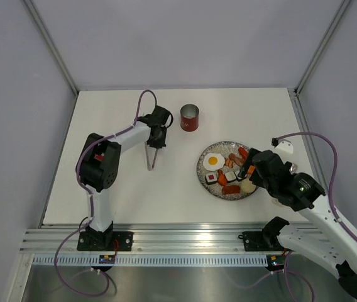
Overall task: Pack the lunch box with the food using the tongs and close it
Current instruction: Pick up the clamp at the center of the board.
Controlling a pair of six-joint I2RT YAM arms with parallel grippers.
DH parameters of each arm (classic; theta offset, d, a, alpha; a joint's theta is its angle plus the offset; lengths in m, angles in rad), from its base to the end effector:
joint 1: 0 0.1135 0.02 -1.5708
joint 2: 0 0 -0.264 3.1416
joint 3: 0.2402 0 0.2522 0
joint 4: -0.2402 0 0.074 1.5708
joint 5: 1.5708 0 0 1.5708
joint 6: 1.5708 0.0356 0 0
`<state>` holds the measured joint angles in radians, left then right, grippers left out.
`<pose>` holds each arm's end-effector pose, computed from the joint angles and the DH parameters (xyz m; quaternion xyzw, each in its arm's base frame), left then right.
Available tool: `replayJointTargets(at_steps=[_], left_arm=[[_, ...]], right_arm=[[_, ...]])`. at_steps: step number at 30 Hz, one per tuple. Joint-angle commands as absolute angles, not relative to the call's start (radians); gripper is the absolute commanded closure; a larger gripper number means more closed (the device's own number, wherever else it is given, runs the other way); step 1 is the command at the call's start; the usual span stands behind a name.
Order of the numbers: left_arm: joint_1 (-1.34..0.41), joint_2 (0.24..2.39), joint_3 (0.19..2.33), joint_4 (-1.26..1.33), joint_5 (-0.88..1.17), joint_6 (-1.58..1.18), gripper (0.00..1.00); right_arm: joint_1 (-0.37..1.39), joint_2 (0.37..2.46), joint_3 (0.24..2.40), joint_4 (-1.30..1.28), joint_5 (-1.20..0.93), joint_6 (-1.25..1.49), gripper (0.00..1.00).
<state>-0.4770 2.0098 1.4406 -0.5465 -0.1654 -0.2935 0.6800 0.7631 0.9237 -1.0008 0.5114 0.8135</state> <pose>0.3748 -0.1871 0.1730 0.0704 0.9685 -0.0099 0.2386 0.1132 0.0692 0.3161 0.1504 0.8956 0.0614 0.4141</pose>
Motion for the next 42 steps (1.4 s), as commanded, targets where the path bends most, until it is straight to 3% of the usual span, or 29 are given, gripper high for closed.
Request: replayJointTargets(at_steps=[1, 6, 13, 28, 31, 32, 33, 36, 42], left_arm=[[-0.500, 1.875, 1.343, -0.532, -0.106, -0.307, 1.00], [-0.607, 1.692, 1.195, -0.496, -0.107, -0.337, 1.00], [-0.767, 1.594, 1.065, -0.492, -0.158, -0.357, 1.00], [-0.833, 1.646, 1.025, -0.448, -0.072, -0.321, 0.99], [-0.834, 1.652, 1.031, -0.448, -0.069, -0.325, 0.85], [-0.834, 1.649, 1.031, -0.452, -0.072, -0.328, 0.75], [-0.834, 1.644, 1.031, -0.457, -0.074, -0.331, 0.59], [-0.836, 1.612, 1.035, -0.483, -0.081, -0.339, 0.37], [-0.862, 1.482, 1.075, -0.575, -0.139, -0.362, 0.19]], right_arm=[[0.687, 0.746, 0.962, -1.043, 0.548, 0.833, 0.01], [0.687, 0.723, 0.954, -1.046, 0.551, 0.831, 0.01], [0.687, 0.715, 0.940, -1.046, 0.538, 0.831, 0.01], [0.687, 0.667, 0.936, -1.052, 0.528, 0.839, 0.01], [0.687, 0.664, 0.939, -1.055, 0.525, 0.839, 0.00], [0.689, 0.661, 0.939, -1.057, 0.523, 0.842, 0.01], [0.687, 0.660, 0.939, -1.057, 0.525, 0.842, 0.01], [0.689, 0.657, 0.939, -1.055, 0.523, 0.842, 0.00], [0.689, 0.667, 0.939, -1.054, 0.523, 0.841, 0.01]])
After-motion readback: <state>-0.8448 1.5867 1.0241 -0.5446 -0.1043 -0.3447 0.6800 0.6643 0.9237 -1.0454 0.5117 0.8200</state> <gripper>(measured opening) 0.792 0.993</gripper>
